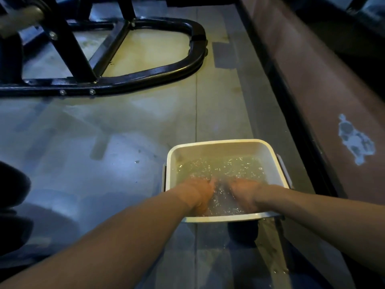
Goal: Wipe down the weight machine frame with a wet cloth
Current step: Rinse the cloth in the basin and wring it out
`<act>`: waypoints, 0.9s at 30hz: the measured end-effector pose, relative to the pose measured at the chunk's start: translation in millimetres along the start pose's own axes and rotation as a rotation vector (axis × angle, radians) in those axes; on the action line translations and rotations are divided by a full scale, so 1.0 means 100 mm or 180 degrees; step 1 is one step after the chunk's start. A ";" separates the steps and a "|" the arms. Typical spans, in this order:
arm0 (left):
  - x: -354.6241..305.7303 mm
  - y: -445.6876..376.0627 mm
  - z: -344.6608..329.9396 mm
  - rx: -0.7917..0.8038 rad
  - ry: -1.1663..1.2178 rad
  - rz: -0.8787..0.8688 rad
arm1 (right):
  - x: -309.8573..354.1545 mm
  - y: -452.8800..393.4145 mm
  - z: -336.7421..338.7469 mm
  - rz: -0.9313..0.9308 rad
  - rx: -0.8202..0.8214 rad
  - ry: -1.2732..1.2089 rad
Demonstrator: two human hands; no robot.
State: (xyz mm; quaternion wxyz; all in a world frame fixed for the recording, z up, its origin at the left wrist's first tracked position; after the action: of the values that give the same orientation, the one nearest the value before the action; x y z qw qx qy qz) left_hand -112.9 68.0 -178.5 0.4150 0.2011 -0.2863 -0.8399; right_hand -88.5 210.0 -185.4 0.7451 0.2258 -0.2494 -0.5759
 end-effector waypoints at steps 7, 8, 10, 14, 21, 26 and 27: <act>0.06 0.08 0.14 -0.0199 0.1068 0.0055 | 0.03 0.05 0.19 0.0079 -0.0308 -0.0214; 0.08 0.08 0.19 -0.0229 0.1379 0.0078 | 0.03 0.06 0.21 0.0117 -0.0392 -0.0252; 0.14 0.12 0.26 -0.0185 0.1951 0.0171 | 0.04 0.12 0.23 0.0210 -0.0456 -0.0697; 0.16 0.32 0.29 0.0266 0.3264 0.0437 | 0.13 0.26 0.27 0.0346 -0.0711 -0.1336; 0.16 0.53 0.49 -0.0005 0.2331 0.0099 | 0.12 0.37 0.65 0.0292 -0.1379 -0.0927; 0.09 0.69 0.64 -0.1131 0.1300 -0.0118 | 0.18 0.42 0.84 0.0377 -0.1322 -0.0759; 0.09 0.71 0.64 -0.1144 0.1416 -0.0111 | 0.19 0.45 0.87 0.0429 -0.1289 -0.0728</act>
State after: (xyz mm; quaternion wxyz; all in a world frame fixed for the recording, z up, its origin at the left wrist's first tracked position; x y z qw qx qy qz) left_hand -113.9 45.7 -85.3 0.4821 0.3085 -0.0312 -0.8194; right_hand -105.9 197.8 -87.9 0.7788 -0.0120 -0.2261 -0.5850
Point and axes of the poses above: each hand's wrist, its own y-axis away from the middle knuckle, its own z-axis out of the back of the hand, x = y × z, the point moved 4 cm from there along -y, towards the middle knuckle, and after that the axes turned 3 degrees about -x, right-handed, at the moved point
